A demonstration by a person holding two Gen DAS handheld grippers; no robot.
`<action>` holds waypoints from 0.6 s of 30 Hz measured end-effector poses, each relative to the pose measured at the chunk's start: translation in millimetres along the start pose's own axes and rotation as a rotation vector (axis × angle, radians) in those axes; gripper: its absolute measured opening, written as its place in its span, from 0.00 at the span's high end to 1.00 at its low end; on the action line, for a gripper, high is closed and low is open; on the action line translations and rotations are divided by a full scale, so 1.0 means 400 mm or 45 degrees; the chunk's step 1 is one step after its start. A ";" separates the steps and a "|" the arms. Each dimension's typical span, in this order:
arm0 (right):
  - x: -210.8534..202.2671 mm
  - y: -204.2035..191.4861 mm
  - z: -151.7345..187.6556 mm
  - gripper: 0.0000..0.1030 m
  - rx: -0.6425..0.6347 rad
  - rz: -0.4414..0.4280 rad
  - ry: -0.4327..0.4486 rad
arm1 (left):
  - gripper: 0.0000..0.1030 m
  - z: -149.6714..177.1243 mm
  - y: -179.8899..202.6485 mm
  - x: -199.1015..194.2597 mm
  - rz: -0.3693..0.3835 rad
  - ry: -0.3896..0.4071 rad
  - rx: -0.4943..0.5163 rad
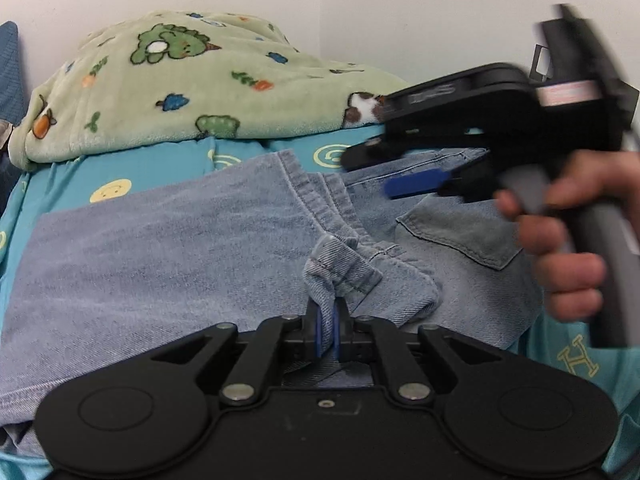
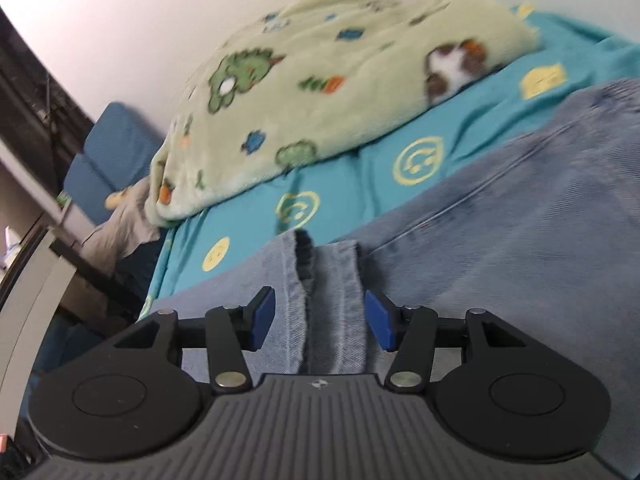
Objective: Fold clothes
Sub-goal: 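Grasp the folded jeans edge with the left gripper while the right gripper pinches the leg hem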
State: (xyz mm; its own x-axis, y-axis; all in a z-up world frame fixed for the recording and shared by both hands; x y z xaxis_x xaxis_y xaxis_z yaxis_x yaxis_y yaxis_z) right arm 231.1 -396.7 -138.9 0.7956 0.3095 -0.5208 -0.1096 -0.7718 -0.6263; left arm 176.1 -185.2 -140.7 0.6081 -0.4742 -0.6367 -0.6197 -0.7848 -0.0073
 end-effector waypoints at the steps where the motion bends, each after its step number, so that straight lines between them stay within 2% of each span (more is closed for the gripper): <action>1: 0.018 -0.006 -0.006 0.47 -0.015 -0.025 -0.019 | 0.95 0.002 -0.002 0.000 0.004 0.003 -0.002; 7: 0.122 -0.018 -0.036 0.46 -0.020 -0.138 -0.062 | 0.95 0.007 -0.013 0.002 0.024 0.028 -0.032; 9: 0.160 -0.015 -0.040 0.48 -0.004 -0.134 -0.090 | 0.95 0.008 -0.018 -0.003 0.034 0.047 -0.049; 10: 0.178 -0.016 -0.041 0.52 -0.009 -0.130 -0.109 | 0.95 0.007 -0.019 -0.007 0.037 0.058 -0.057; 13: 0.196 -0.035 -0.043 0.75 -0.054 -0.152 -0.112 | 0.96 0.002 -0.024 -0.034 0.035 0.118 -0.065; 18: 0.115 -0.139 -0.076 0.80 -0.185 -0.204 0.032 | 0.96 -0.029 -0.035 -0.115 0.054 0.238 -0.088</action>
State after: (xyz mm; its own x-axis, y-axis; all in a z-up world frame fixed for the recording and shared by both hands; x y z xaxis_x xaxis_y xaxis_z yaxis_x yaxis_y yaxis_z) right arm 291.8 -356.5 -110.6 0.8105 0.4226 -0.4055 0.1051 -0.7861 -0.6091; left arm 162.7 -157.1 -102.3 0.6675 -0.5685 -0.4808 -0.6155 -0.7847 0.0735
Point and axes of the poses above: each gripper's, at about its wrist camera, not at the fingertips, and x roughly the way its jaws point, y to its right, z to its underside, the point moved 1 cm from there along x, roughly the way its jaws point, and after that the axes turned 2 degrees about x, right-handed, at the moved point
